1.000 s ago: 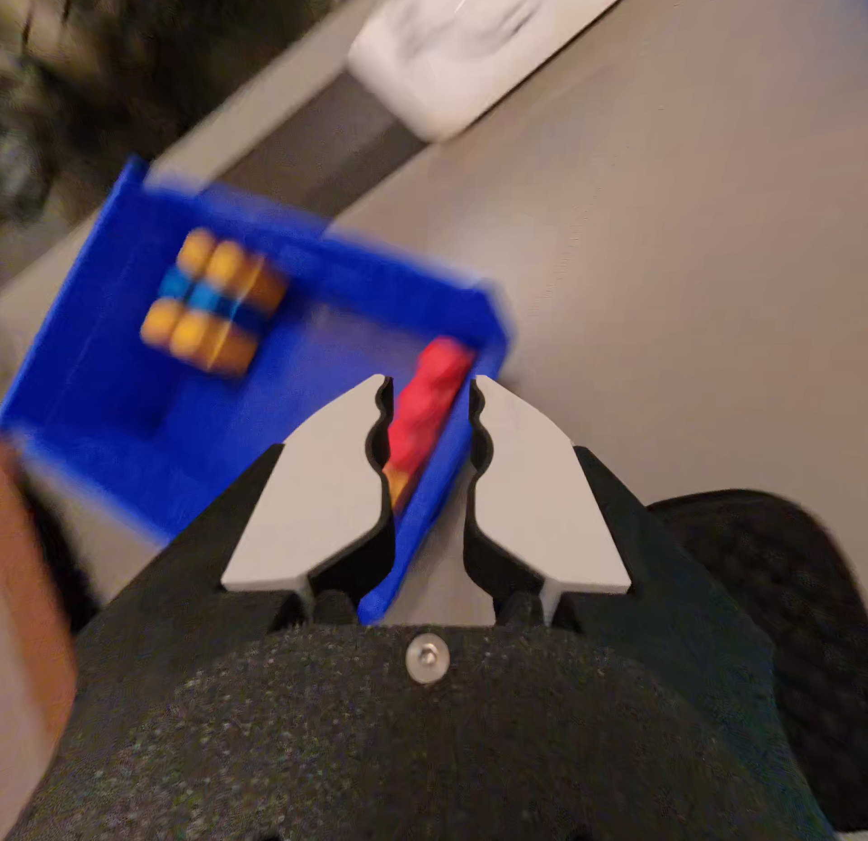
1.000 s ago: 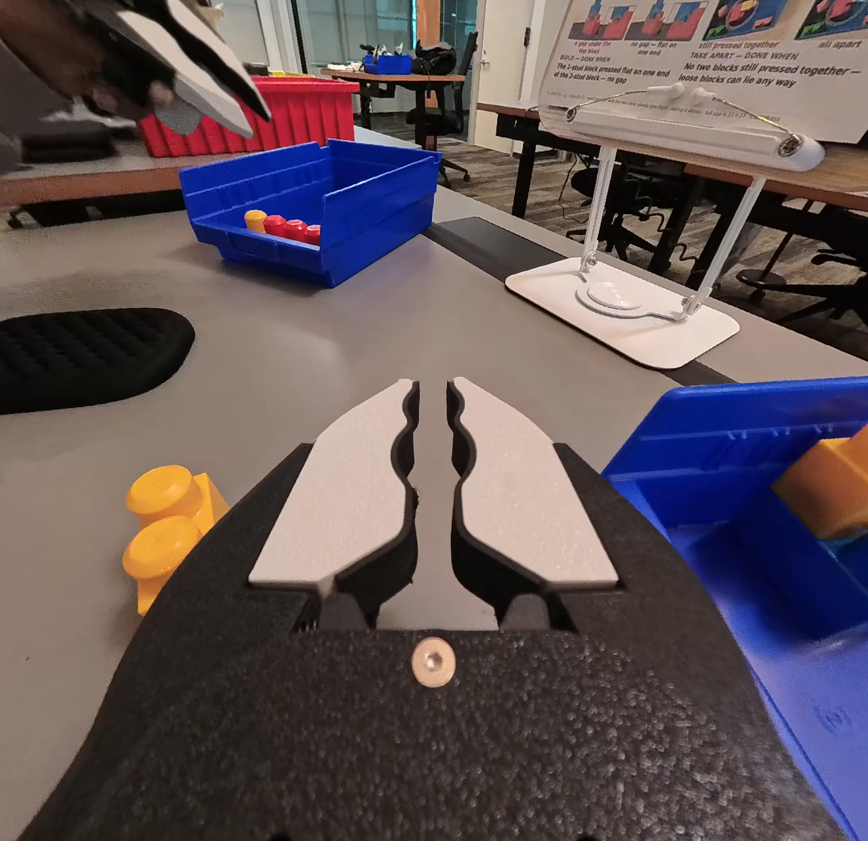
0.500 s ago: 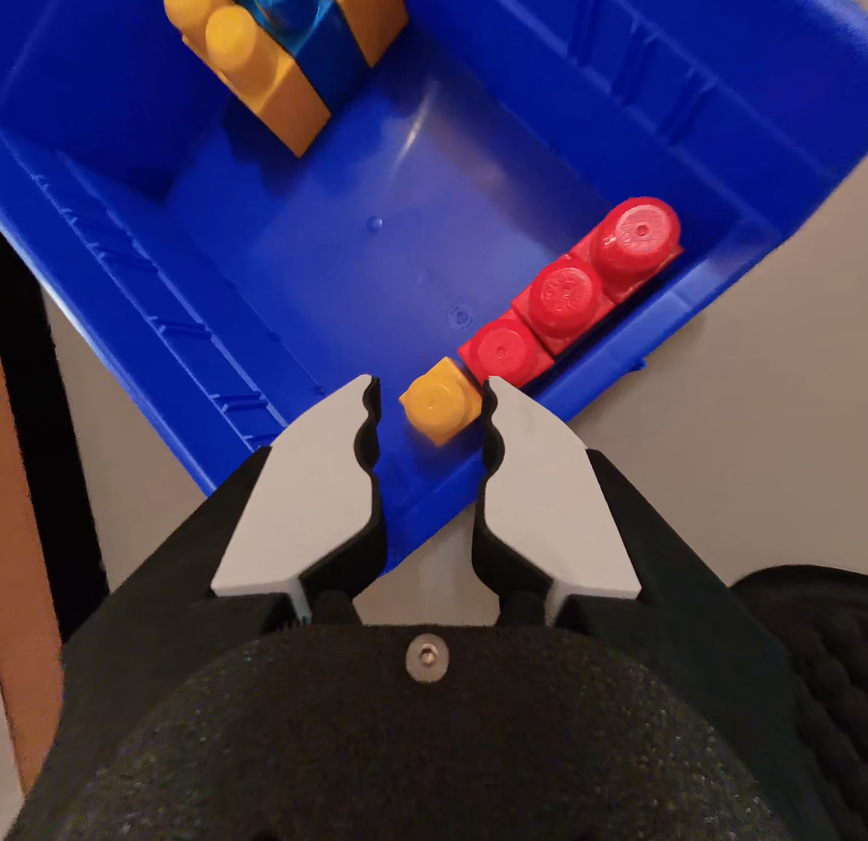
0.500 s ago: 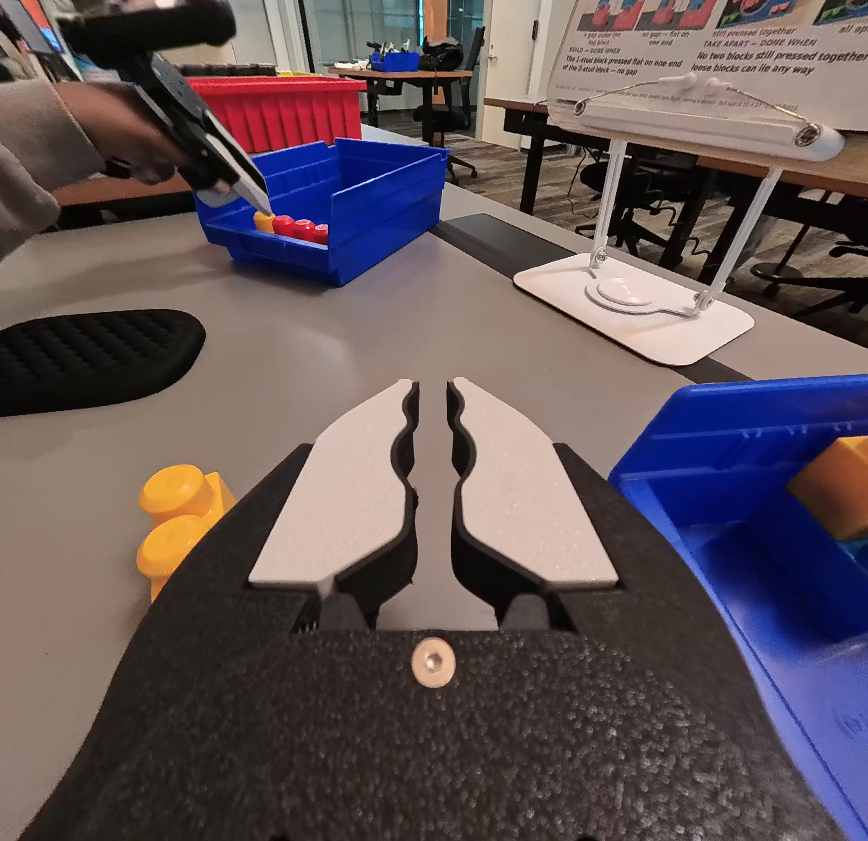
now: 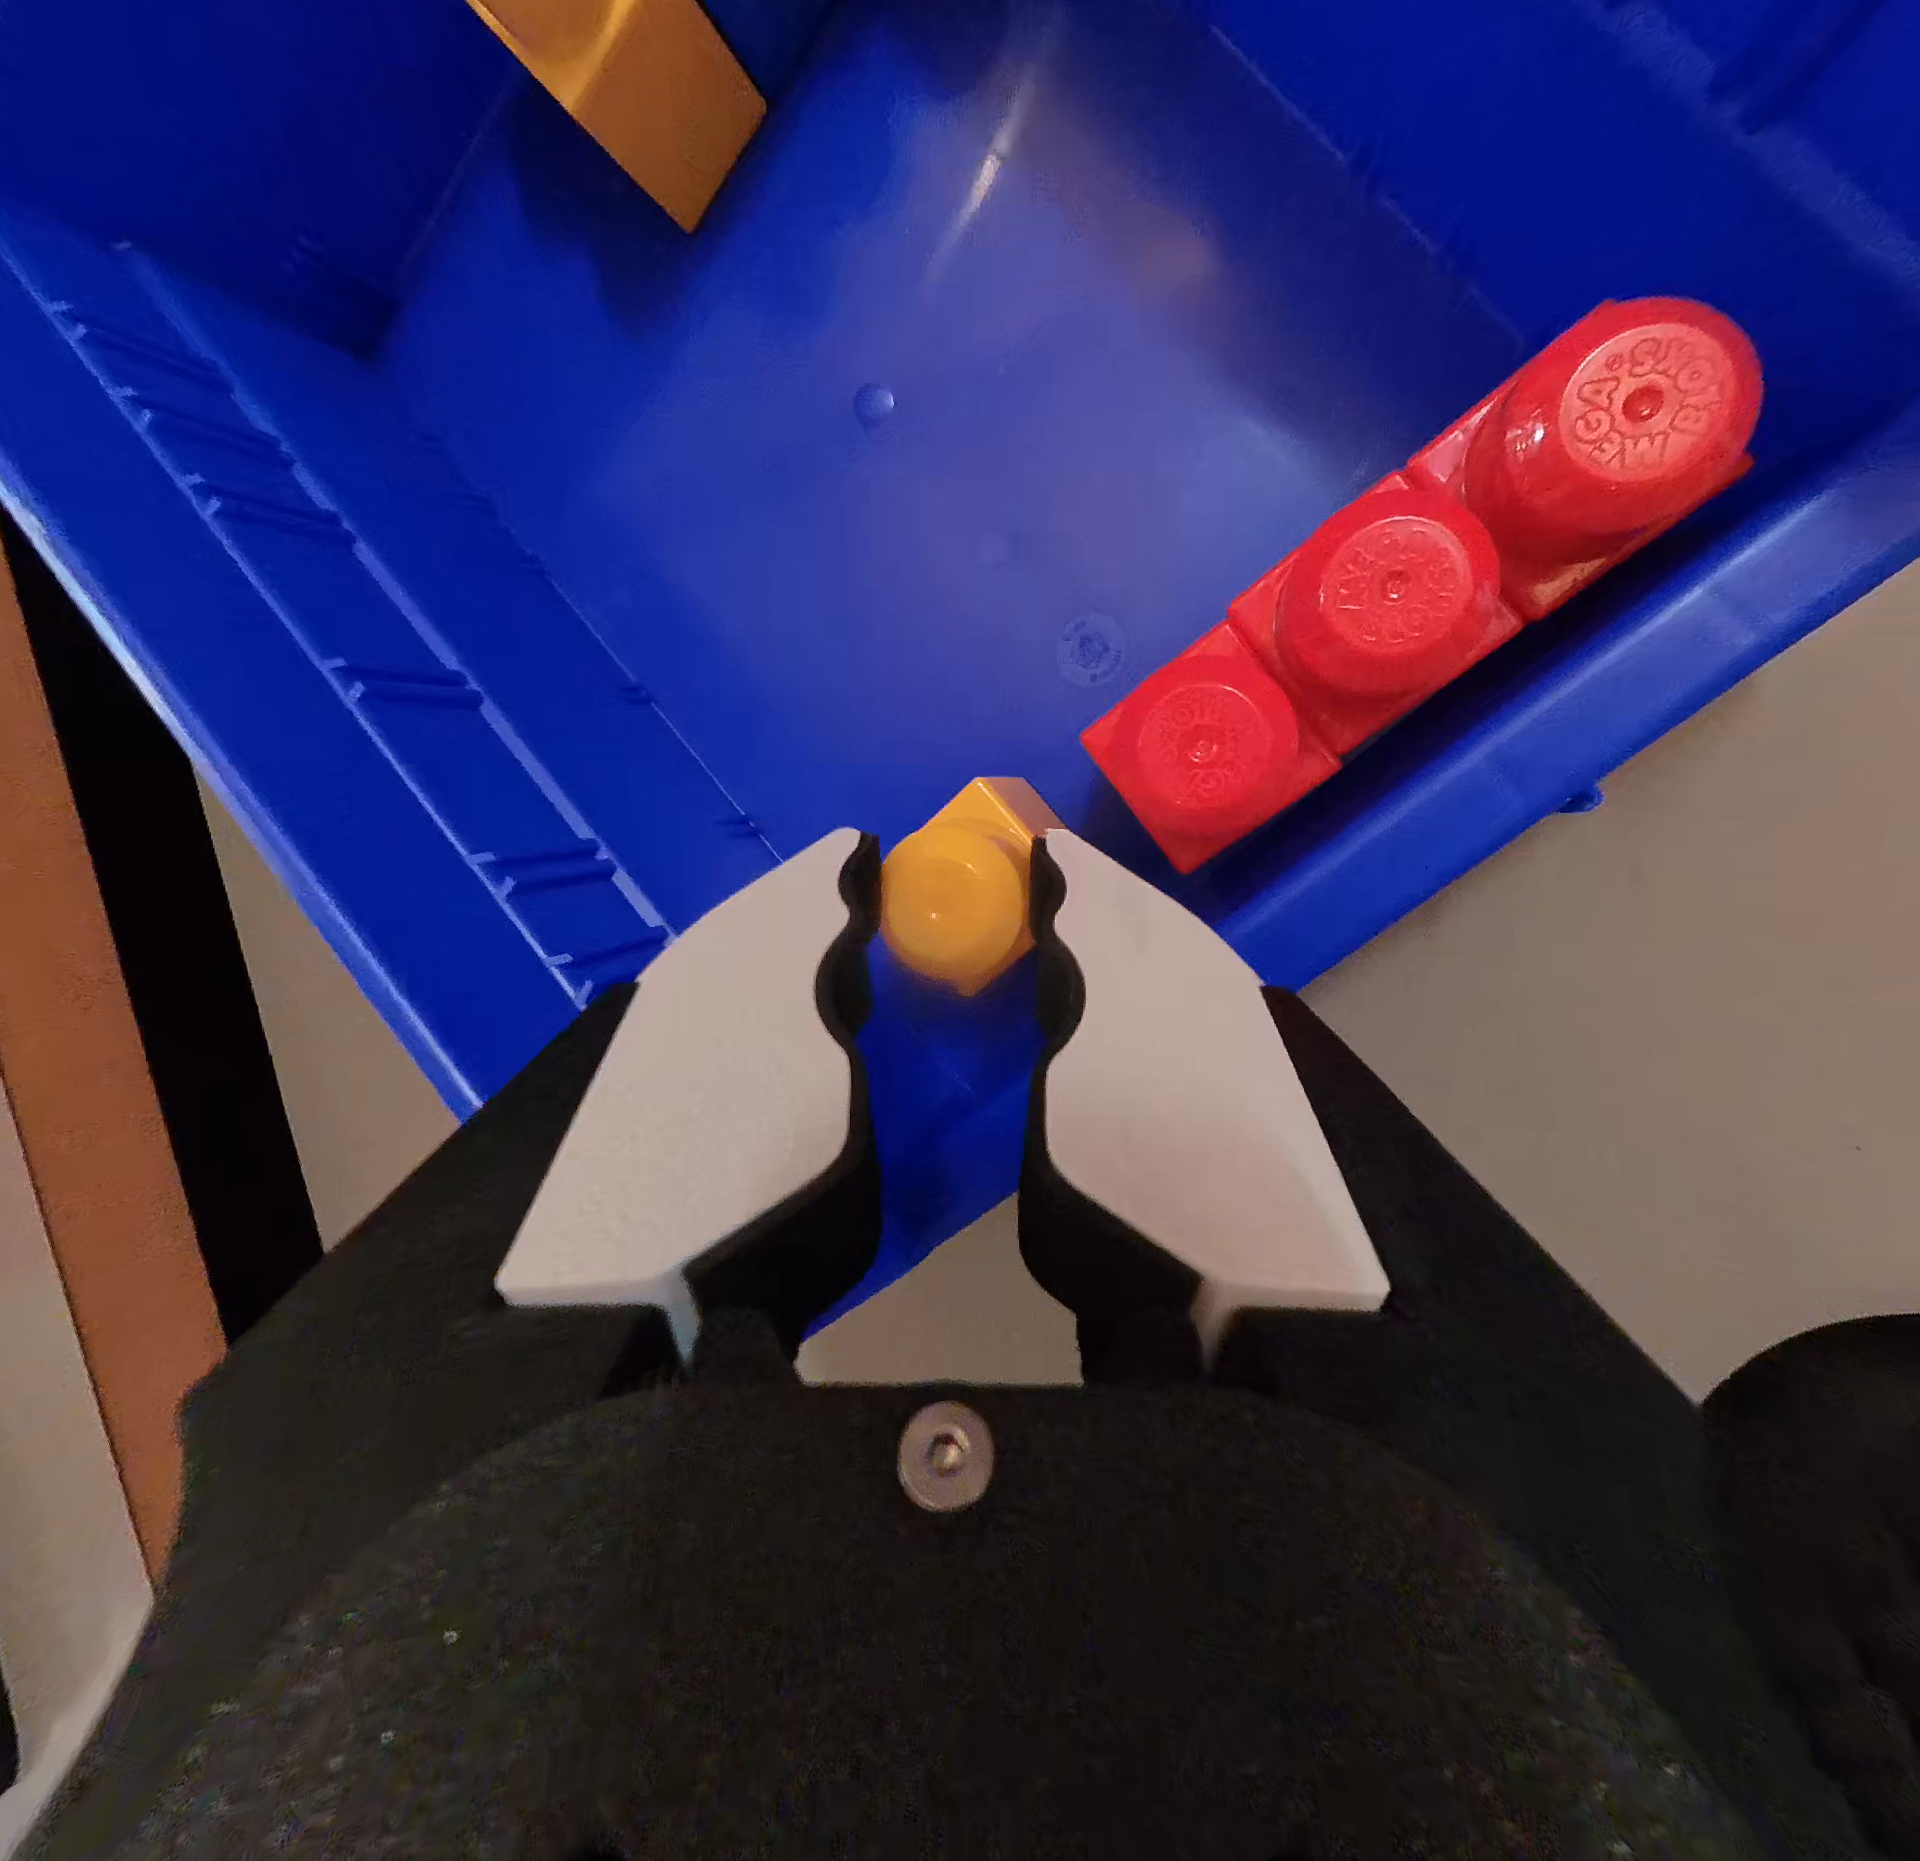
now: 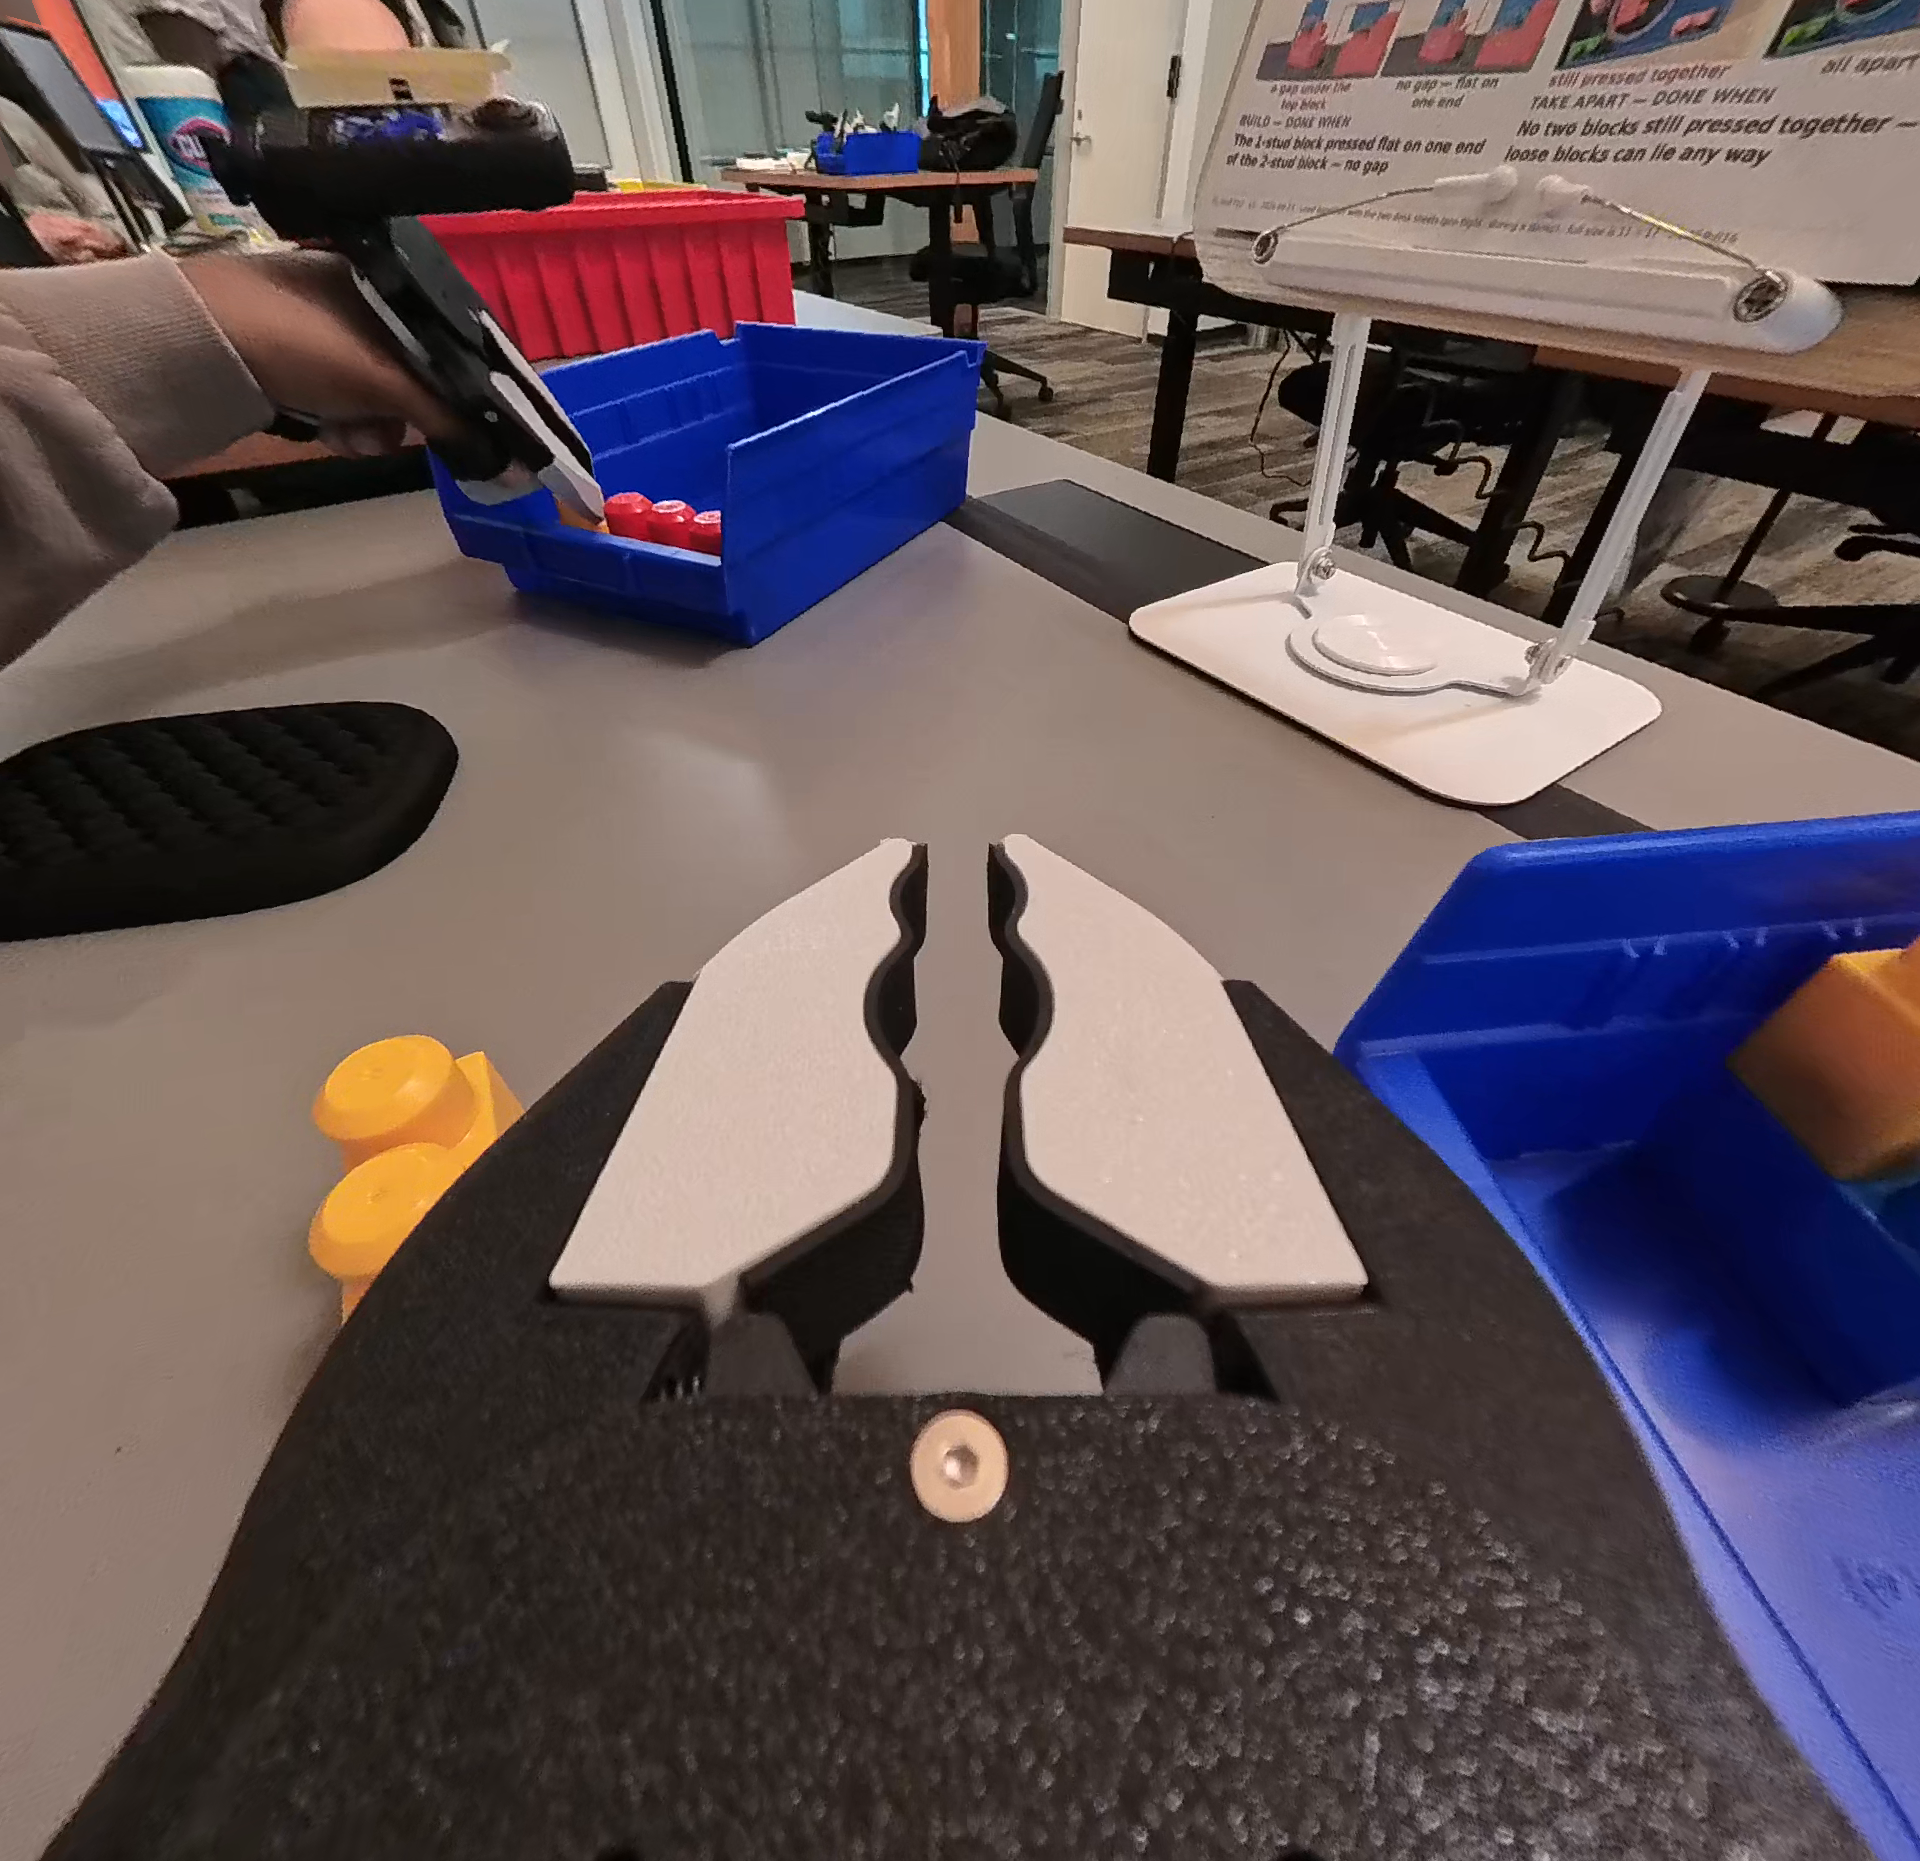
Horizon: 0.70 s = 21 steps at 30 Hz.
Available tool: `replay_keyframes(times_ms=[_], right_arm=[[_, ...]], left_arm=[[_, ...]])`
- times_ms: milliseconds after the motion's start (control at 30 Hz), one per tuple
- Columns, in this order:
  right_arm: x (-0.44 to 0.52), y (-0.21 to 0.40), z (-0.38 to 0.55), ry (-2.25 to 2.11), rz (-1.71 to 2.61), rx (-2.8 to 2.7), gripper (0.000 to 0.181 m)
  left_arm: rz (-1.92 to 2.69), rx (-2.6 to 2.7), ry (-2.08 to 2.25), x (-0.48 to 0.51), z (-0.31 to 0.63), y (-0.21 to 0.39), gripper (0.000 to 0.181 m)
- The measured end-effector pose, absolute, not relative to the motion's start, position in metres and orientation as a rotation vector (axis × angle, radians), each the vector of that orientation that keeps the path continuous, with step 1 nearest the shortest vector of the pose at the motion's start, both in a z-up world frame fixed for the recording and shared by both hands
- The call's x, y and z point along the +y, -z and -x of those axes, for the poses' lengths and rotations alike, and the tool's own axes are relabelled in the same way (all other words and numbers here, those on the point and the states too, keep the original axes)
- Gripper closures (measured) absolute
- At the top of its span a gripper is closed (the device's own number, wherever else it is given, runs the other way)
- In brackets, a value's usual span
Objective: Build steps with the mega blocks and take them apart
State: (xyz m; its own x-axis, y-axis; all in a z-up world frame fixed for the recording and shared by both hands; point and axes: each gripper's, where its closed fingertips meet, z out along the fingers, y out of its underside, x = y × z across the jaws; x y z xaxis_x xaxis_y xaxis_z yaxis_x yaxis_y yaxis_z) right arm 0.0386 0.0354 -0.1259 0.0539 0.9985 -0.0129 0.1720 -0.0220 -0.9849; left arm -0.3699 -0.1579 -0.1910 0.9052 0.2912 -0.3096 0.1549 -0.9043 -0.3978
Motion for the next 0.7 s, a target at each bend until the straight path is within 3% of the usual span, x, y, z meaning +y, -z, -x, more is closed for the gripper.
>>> replay_keyframes(times_ms=[167,300,500,700], right_arm=[[0.037,0.124,-0.04,-1.104,1.376,-1.27,0.171],[0.038,0.124,-0.04,-1.108,1.377,-1.267,0.171],[0.036,0.126,-0.039,-1.101,1.376,-1.28,0.171],[0.032,0.125,-0.039,-1.088,1.36,-1.308,0.17]], left_arm=[[2.633,-0.273,-0.524,-0.154,0.368,0.173,0.153],[2.498,-0.168,-0.535,-0.143,0.355,0.124,0.154],[2.322,0.19,-0.35,-0.111,0.265,0.059,0.154],[2.371,0.444,-0.18,-0.102,0.159,0.092,0.154]])
